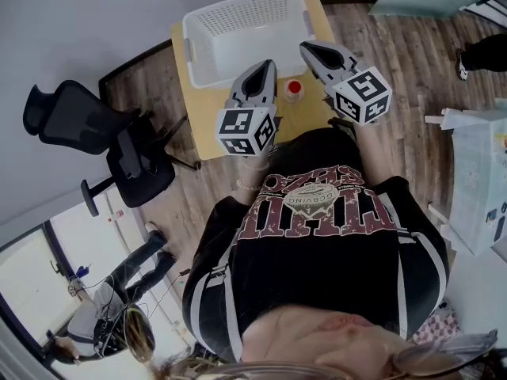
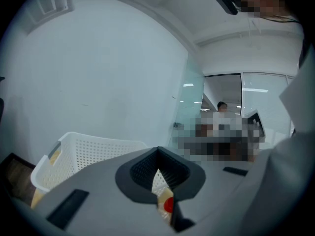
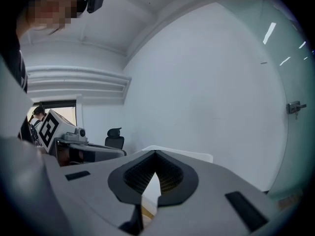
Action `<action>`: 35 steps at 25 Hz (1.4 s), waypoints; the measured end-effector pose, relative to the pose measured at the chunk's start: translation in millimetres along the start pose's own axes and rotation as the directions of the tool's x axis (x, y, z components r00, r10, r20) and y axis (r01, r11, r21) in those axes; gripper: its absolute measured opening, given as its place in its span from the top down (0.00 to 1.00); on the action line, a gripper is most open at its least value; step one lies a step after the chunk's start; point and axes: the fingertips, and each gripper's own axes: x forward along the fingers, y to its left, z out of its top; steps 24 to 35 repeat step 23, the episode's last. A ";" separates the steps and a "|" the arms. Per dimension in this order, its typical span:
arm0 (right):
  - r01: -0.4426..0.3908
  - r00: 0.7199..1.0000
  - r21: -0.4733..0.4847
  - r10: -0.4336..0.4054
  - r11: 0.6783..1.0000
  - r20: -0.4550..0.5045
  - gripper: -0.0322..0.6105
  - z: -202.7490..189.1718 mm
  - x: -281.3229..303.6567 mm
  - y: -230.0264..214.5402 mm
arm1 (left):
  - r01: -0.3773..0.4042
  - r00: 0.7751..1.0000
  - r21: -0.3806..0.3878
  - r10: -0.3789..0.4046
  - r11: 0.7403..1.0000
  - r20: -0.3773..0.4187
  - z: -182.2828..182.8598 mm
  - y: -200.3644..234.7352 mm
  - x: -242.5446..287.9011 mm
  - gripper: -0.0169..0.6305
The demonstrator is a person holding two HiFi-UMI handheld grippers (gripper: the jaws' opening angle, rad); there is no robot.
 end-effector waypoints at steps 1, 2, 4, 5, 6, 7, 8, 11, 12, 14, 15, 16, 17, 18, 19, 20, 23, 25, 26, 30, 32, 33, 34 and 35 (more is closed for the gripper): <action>-0.001 1.000 0.001 0.001 1.000 0.000 0.92 0.3 -0.1 0.1 | 0.000 1.000 0.000 0.000 1.000 0.000 0.3 -0.4 0.4 0.90; -0.003 1.000 0.003 0.003 1.000 0.001 0.92 0.6 -0.3 0.0 | -0.001 1.000 0.001 0.000 1.000 0.000 0.4 -0.8 0.8 0.90; -0.006 1.000 0.004 0.006 1.000 0.000 0.92 0.8 -0.3 -0.3 | -0.002 1.000 0.000 0.002 1.000 0.000 0.5 -0.9 1.8 0.90; -0.006 1.000 0.005 0.006 1.000 -0.001 0.92 0.9 -0.2 -0.4 | -0.002 1.000 0.000 0.002 1.000 -0.001 0.6 -0.8 2.2 0.90; -0.006 1.000 0.006 0.006 1.000 -0.001 0.92 1.0 -0.1 -0.6 | -0.002 1.000 0.000 0.002 1.000 -0.001 0.6 -0.8 2.3 0.90; -0.006 1.000 0.006 0.006 1.000 -0.001 0.92 1.0 -0.3 -0.7 | -0.002 1.000 0.000 0.002 1.000 -0.002 0.5 -1.0 2.3 0.90; -0.006 1.000 0.006 0.006 1.000 -0.001 0.92 0.9 -0.5 -0.7 | -0.002 1.000 0.000 0.002 1.000 -0.003 0.4 -1.2 2.3 0.90; -0.006 1.000 0.009 0.006 1.000 -0.002 0.92 -0.1 -1.4 -0.4 | -0.001 1.000 0.000 0.001 1.000 -0.004 -0.5 -2.2 2.0 0.90; -0.006 1.000 0.010 0.006 1.000 -0.002 0.92 -0.5 -1.8 -0.3 | -0.001 1.000 0.000 0.001 1.000 -0.004 -0.8 -2.5 2.1 0.90; -0.008 1.000 0.009 0.008 1.000 -0.004 0.92 -0.8 -2.0 -0.1 | 0.000 1.000 0.000 0.000 1.000 -0.005 -0.8 -2.9 2.3 0.90; -0.008 1.000 0.007 0.009 1.000 -0.005 0.92 -0.5 -1.8 0.2 | 0.000 1.000 0.000 0.000 1.000 -0.004 -0.4 -2.9 2.3 0.90; -0.010 1.000 0.006 0.010 1.000 -0.006 0.92 -0.1 -1.3 0.6 | 0.000 1.000 -0.001 0.000 1.000 -0.004 0.0 -2.6 2.2 0.90; -0.011 1.000 0.006 0.011 1.000 -0.006 0.92 0.2 -0.8 1.0 | 0.000 1.000 -0.002 0.000 1.000 -0.004 0.3 -2.1 2.1 0.90; -0.013 1.000 0.006 0.013 1.000 -0.007 0.92 0.3 -0.2 1.3 | 0.000 1.000 -0.003 0.000 1.000 -0.005 0.3 -1.5 2.0 0.90; -0.014 1.000 0.006 0.014 1.000 -0.007 0.92 0.3 0.2 1.6 | -0.001 1.000 -0.004 0.001 1.000 -0.006 0.0 -1.0 1.9 0.90; -0.016 1.000 0.005 0.016 1.000 -0.008 0.92 0.1 0.6 1.8 | -0.001 1.000 -0.005 0.001 1.000 -0.007 -0.6 -0.6 1.9 0.90; -0.018 1.000 0.002 0.018 1.000 -0.010 0.92 -0.5 0.9 2.2 | -0.004 1.000 -0.007 0.004 1.000 -0.008 -2.6 0.0 1.8 0.90; -0.018 1.000 0.002 0.018 1.000 -0.010 0.92 -0.5 0.9 2.2 | -0.004 1.000 -0.007 0.004 1.000 -0.008 -2.6 0.0 1.8 0.90; -0.018 1.000 0.002 0.018 1.000 -0.010 0.92 -0.5 0.9 2.2 | -0.004 1.000 -0.007 0.004 1.000 -0.008 -2.6 0.0 1.8 0.90; -0.018 1.000 0.002 0.018 1.000 -0.010 0.92 -0.5 0.9 2.2 | -0.004 1.000 -0.007 0.004 1.000 -0.008 -2.6 0.0 1.8 0.90; -0.018 1.000 0.002 0.018 1.000 -0.010 0.92 -0.5 0.9 2.2 | -0.004 1.000 -0.007 0.004 1.000 -0.008 -2.6 0.0 1.8 0.90; -0.018 1.000 0.002 0.018 1.000 -0.010 0.92 -0.5 0.9 2.2 | -0.004 1.000 -0.007 0.004 1.000 -0.008 -2.6 0.0 1.8 0.90; -0.018 1.000 0.002 0.018 1.000 -0.010 0.92 -0.5 0.9 2.2 | -0.004 1.000 -0.007 0.004 1.000 -0.008 -2.6 0.0 1.8 0.90; -0.018 1.000 0.002 0.018 1.000 -0.010 0.92 -0.5 0.9 2.2 | -0.004 1.000 -0.007 0.004 1.000 -0.008 -2.6 0.0 1.8 0.90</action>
